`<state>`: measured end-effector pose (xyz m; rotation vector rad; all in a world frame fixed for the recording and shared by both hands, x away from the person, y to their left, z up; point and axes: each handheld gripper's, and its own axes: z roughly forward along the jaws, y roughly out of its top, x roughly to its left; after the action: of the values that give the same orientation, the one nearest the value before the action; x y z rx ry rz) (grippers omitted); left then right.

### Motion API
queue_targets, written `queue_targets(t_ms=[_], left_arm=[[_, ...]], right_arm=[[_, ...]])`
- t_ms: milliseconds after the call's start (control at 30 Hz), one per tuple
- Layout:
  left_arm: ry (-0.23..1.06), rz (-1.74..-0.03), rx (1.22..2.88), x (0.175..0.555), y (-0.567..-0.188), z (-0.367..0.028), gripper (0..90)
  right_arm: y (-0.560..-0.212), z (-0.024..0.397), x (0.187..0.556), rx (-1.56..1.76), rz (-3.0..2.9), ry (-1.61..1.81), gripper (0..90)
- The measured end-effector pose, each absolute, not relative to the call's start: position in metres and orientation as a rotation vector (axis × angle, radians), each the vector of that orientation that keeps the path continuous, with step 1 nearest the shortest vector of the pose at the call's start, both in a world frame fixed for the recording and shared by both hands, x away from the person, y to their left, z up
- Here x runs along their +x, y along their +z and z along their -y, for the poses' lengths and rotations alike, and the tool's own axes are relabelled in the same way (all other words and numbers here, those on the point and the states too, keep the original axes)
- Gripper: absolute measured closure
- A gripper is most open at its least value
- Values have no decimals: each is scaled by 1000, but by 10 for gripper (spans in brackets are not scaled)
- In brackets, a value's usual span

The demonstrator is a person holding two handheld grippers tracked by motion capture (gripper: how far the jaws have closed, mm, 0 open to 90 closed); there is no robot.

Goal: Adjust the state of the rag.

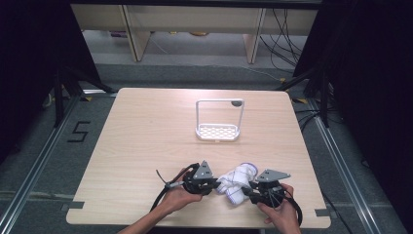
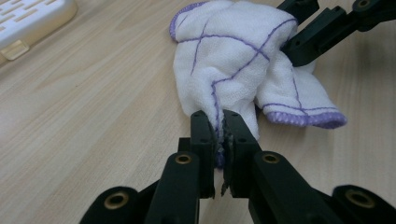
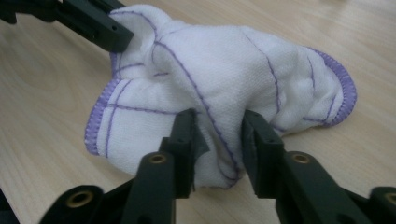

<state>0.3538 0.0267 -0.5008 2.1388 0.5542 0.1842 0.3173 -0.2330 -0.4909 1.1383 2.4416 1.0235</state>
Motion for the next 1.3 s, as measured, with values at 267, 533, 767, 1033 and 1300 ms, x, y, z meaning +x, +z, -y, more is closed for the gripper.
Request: queue_targets(t_ms=[267, 533, 767, 1033, 1300], left_arm=[[158, -514, 2059, 337, -453, -57, 840], [126, -517, 1997, 333, -393, -113, 835], [137, -711, 2042, 388, -447, -110, 828], [184, -819, 2081, 424, -488, -104, 783], [182, -827, 2048, 418, -486, -102, 789]], right_arm=[[-452, 235, 317, 981, -2522, 1078, 765], [-405, 220, 328, 747, -2754, 1244, 763], [-445, 194, 397, 838, -2885, 1003, 667], [-467, 198, 427, 1073, -2602, 851, 450], [-456, 196, 383, 1006, -2539, 988, 450]])
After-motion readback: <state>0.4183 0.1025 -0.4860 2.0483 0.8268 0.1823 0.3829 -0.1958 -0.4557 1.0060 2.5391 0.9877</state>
